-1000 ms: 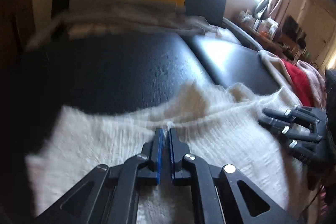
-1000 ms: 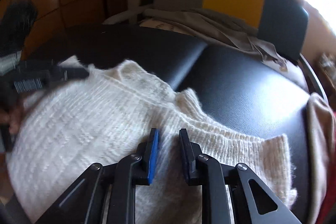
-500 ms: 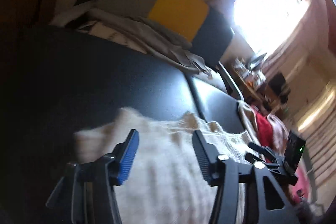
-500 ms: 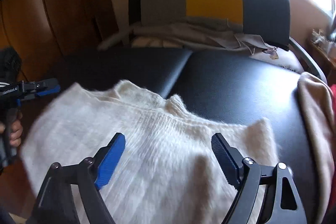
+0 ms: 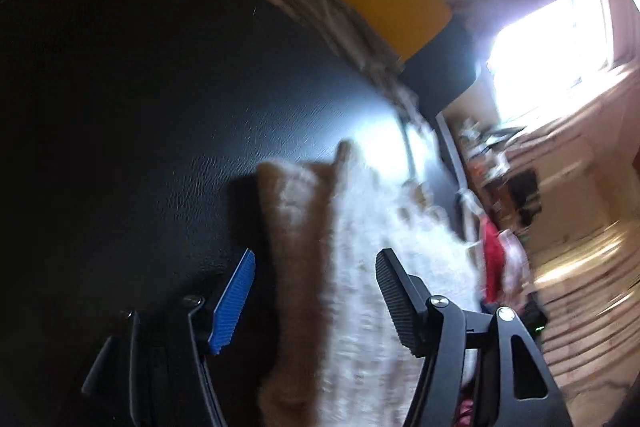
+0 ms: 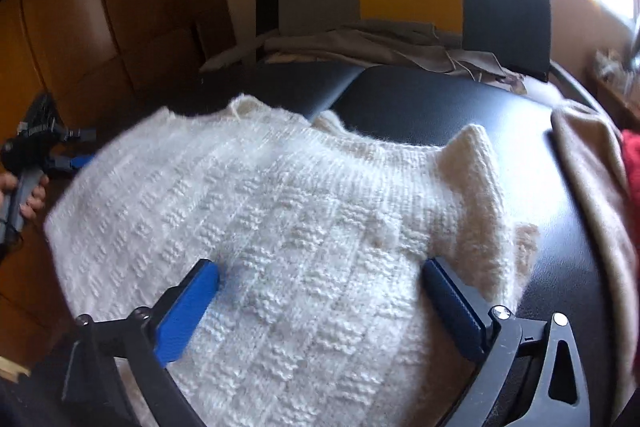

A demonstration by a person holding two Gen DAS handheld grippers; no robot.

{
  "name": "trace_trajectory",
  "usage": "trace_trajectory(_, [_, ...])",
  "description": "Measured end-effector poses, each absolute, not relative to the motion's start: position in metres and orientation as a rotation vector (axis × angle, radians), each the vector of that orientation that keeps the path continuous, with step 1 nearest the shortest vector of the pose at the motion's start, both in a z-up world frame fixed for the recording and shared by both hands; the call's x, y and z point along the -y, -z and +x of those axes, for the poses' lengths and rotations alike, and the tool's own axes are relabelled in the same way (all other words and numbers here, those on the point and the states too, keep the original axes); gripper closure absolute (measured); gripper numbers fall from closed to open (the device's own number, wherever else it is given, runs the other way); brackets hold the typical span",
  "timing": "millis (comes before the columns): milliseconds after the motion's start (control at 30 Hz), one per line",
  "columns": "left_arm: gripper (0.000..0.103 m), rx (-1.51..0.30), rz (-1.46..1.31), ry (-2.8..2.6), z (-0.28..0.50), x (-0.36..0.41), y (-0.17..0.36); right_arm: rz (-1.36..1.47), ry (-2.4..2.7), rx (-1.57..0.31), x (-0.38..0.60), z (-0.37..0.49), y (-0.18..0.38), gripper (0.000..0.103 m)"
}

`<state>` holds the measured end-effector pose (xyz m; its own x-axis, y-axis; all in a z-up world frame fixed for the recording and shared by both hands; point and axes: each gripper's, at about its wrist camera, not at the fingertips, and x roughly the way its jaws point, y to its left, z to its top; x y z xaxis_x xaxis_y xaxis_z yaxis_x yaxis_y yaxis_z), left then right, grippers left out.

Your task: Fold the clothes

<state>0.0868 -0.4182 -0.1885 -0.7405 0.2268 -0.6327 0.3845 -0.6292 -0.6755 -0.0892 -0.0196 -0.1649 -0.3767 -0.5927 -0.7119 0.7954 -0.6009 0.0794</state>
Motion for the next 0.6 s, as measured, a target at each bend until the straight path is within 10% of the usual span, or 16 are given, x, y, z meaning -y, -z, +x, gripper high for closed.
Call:
trace_trajectory(167, [0.038,-1.307,1.119,2.544,0.078,0.408,0.197,0.887,2.059,-0.327,0.017,-0.089,0.166,0.000])
trace_trajectory(333, [0.080,-1.417,1.155,2.505,0.065,0.398,0.206,0.872,2.073,-0.323,0.016,-0.087,0.167,0.000])
trace_trajectory(600, [0.087,-1.307,1.099,2.458,0.074,0.427,0.176,0.950,1.943,-0.391,0.024,-0.083,0.157,0.000])
